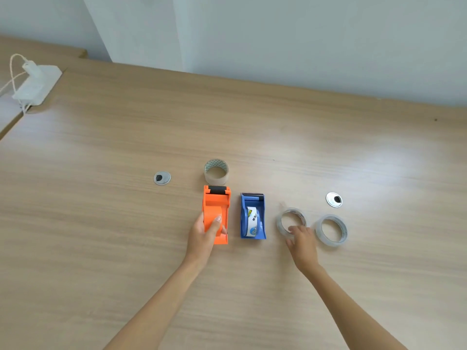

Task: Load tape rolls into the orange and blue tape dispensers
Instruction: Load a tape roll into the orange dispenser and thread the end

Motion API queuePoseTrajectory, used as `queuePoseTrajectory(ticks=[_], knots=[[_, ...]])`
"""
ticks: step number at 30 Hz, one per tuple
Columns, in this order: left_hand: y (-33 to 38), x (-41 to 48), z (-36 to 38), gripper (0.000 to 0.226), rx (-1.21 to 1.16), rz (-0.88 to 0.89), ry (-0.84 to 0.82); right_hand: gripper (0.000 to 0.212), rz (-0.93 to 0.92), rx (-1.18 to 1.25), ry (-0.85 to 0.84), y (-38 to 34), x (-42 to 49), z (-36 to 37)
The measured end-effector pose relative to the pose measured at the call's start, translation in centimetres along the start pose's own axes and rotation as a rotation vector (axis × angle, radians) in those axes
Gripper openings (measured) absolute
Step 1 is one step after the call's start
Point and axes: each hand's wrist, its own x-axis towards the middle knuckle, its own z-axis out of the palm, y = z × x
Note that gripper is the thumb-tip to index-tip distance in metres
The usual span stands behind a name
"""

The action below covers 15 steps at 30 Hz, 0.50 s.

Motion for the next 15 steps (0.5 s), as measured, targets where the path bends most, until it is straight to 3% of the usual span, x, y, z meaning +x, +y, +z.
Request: queuePoseTrajectory(ticks=[3,7,9,12,15], knots=[[0.6,-0.6,0.2,0.018,0.006,0.021,0.009,0.025,-0.027,-0.137,-0.035,-0.1,0.0,1.1],[1.2,-1.2,0.4,0.021,-0.014,0.042,0.035,0.008,-0.058,-0.193,-0.045,-0.9,0.9,0.4],[1.5,-1.6,0.5,0.025,-0.027,0.048,0.036,0.018,-0.091,-0.176,-0.024,-1.3,1.2,-0.3],[2.3,-2.1,0.9,0.023,-0.029,0.062,0.028,0.032,-0.066,-0.015,0.1,-2.3,0.9,-2.7],[3.3,-2.5,1.7,0.022,-0.04,0.072,0.008,0.04,0.115,0.461,0.096,-4.2,0.4,-6.8]])
